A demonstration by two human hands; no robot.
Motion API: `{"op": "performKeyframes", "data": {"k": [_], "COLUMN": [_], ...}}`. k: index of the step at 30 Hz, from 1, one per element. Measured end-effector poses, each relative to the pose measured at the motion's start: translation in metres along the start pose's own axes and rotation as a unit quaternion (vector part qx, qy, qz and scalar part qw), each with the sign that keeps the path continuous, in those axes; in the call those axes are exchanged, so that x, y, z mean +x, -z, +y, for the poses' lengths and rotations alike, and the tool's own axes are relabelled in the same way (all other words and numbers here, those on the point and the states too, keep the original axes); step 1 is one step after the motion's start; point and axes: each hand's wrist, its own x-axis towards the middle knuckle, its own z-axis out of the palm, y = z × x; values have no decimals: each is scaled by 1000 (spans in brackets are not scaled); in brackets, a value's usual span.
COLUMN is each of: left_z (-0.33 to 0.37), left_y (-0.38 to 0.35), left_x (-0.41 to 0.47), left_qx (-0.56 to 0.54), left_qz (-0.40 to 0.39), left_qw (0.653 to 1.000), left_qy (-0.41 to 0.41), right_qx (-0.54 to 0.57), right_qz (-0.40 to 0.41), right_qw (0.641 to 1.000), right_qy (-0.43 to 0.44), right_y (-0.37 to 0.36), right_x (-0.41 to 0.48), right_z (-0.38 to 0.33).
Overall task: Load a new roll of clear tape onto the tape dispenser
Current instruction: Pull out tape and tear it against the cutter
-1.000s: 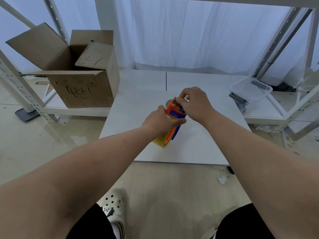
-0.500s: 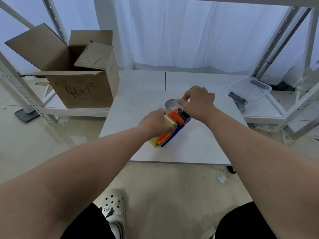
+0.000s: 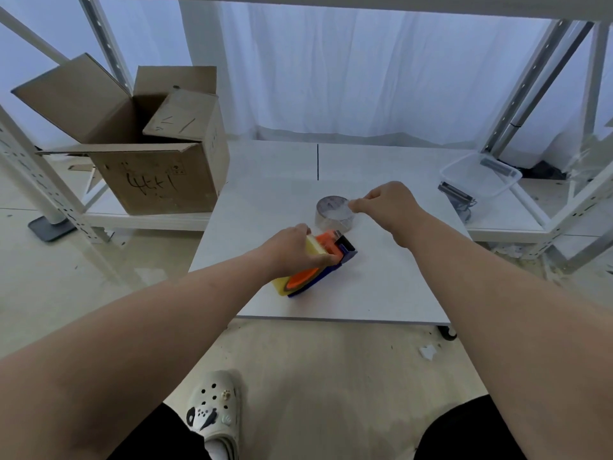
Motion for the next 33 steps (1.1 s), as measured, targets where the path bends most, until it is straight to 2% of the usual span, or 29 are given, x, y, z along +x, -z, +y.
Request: {"op": "performKeyframes", "data": {"k": [4,8,11,15,19,25,30,33], "left_z": [10,11,7,5,7,5,1,-2], "left_y": [1,5,5,5,7,6,-1,0], "left_x": [5,6,7,8,7,8,8,9], "left_qx": [-91,-54,3,-2,9,42,39,56], "left_qz": [-51,-99,-76,-26,-15,-11,-15,12], "left_qw": [994,993,997,999,999,998,999,997], "left_qy": [45,45,13,-27,-42,-38,-34,-47], "right_qx": [6,-21,-35,-3,12,-2,-6,-7], "right_qz": [-4,16,22,44,79,85,42,19], "right_qw": [1000,999,999,999,997,995,997,998], "right_qy": [23,36,22,8,12,44,61,67], "right_y": [-6,-7,-2,4,4,-1,-2,-2], "right_x": [2,6,7,7,5,0,-4,-4], "right_z": [-4,-4,3,6,5,-4,-9,-16]}}
